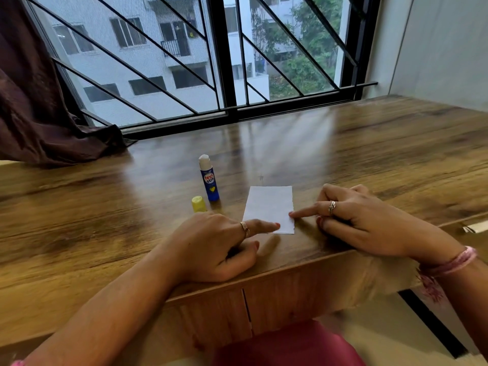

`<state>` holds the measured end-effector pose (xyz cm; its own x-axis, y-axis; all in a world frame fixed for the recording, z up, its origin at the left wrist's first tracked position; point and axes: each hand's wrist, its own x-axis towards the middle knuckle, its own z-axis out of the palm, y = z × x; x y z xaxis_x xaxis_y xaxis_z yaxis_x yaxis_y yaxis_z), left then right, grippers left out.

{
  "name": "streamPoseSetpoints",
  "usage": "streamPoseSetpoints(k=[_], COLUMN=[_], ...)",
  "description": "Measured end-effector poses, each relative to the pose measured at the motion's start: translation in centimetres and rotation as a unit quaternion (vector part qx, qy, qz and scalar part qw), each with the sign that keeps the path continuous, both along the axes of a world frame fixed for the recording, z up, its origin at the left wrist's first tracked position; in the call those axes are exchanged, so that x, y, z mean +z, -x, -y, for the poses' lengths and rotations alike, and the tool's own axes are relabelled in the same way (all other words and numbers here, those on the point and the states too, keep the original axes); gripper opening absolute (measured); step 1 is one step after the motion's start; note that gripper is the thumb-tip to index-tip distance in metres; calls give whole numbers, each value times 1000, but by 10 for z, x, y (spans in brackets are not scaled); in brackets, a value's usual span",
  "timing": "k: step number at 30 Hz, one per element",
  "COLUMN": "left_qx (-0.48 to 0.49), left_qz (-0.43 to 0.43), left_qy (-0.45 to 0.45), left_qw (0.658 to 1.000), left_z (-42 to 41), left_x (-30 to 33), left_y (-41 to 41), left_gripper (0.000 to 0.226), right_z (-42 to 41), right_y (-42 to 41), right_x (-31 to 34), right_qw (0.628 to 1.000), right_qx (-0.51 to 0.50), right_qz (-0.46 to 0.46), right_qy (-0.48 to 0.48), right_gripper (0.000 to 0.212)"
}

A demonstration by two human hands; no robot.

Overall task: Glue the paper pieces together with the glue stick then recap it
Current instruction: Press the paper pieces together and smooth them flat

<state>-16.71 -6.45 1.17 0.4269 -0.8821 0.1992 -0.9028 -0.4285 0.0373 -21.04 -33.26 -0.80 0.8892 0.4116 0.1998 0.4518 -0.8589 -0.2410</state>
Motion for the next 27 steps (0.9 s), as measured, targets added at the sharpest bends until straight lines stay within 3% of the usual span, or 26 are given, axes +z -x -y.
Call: streamPoseSetpoints(k=[14,27], left_qx=[-3,9], left_qz=[-16,-16], left_qy=[14,14], left_qw=[1000,1000], left_z=[1,-1], left_x=[-3,-4], left_y=[-5,-3], left_gripper=[47,47], right_z=[-11,-23], right_y=[11,25], right_x=[-3,-2], right_qw=[1000,996], right_qx=[13,31], right_qz=[16,21], right_qy=[-16,-81], right_gripper=[54,44])
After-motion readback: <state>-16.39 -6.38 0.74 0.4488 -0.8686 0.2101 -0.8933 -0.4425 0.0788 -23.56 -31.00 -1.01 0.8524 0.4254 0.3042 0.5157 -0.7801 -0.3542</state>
